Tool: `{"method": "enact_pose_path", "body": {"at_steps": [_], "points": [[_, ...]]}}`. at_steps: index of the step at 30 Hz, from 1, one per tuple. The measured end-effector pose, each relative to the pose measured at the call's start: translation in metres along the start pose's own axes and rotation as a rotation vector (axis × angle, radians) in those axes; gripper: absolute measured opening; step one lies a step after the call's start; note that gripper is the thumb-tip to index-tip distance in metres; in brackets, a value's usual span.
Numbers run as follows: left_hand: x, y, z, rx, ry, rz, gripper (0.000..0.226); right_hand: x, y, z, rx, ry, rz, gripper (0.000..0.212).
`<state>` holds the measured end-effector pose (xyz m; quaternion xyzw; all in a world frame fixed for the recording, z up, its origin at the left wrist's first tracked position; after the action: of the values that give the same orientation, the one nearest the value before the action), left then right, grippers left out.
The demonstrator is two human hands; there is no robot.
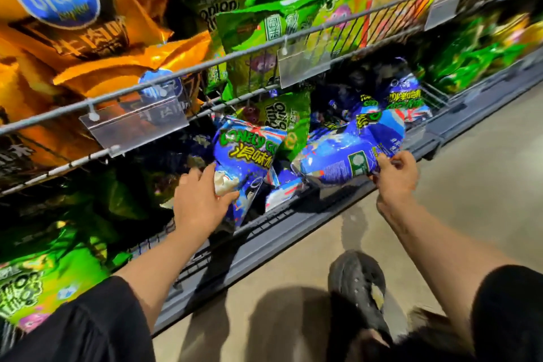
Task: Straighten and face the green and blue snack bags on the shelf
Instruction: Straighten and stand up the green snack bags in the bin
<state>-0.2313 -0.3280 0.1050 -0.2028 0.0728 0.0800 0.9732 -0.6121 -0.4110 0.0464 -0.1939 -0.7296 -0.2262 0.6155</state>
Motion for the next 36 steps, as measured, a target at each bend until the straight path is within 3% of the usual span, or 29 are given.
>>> {"method": "enact_pose_path", "body": {"at_steps": [2,6,20,28,32,34,36], "points": [[-0.003,0.005,-0.003,-0.035,-0.032,-0.073,0.075,0.005,-0.01,0.01,-0.022,-0.054,0.04,0.024],[-0.049,0.02,-0.015,-0.112,-0.184,-0.414,0.079,0.0,-0.033,0.013,-0.006,-0.07,0.046,0.034],[-0.205,-0.05,-0.028,-0.217,-0.092,-0.279,0.069,0.034,-0.129,0.065,-0.171,-0.264,0.087,0.028],[-0.255,-0.103,-0.048,-0.201,-0.102,-0.247,0.069,0.051,-0.182,0.07,-0.267,-0.184,0.142,0.021],[-0.276,-0.127,-0.063,-0.204,-0.094,-0.256,0.066,0.074,-0.221,0.056,-0.235,-0.103,0.201,0.009],[-0.282,-0.132,-0.088,-0.154,-0.071,-0.298,0.059,0.069,-0.224,0.043,-0.178,-0.128,0.114,0.014],[-0.282,-0.132,-0.123,0.004,-0.077,-0.332,0.057,0.035,-0.225,0.027,-0.052,-0.107,-0.053,0.027]]}}
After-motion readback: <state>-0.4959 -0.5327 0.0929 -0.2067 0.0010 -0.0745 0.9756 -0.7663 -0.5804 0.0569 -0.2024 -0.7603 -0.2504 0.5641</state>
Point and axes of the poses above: each hand's wrist, its own y-axis away from the middle knuckle, its own z-axis out of the back of the hand, x = y × z, the point moved 8 cm from there along -y, towards the middle knuckle, and after that the axes turned 4 degrees about -z, right-handed, at the moved point
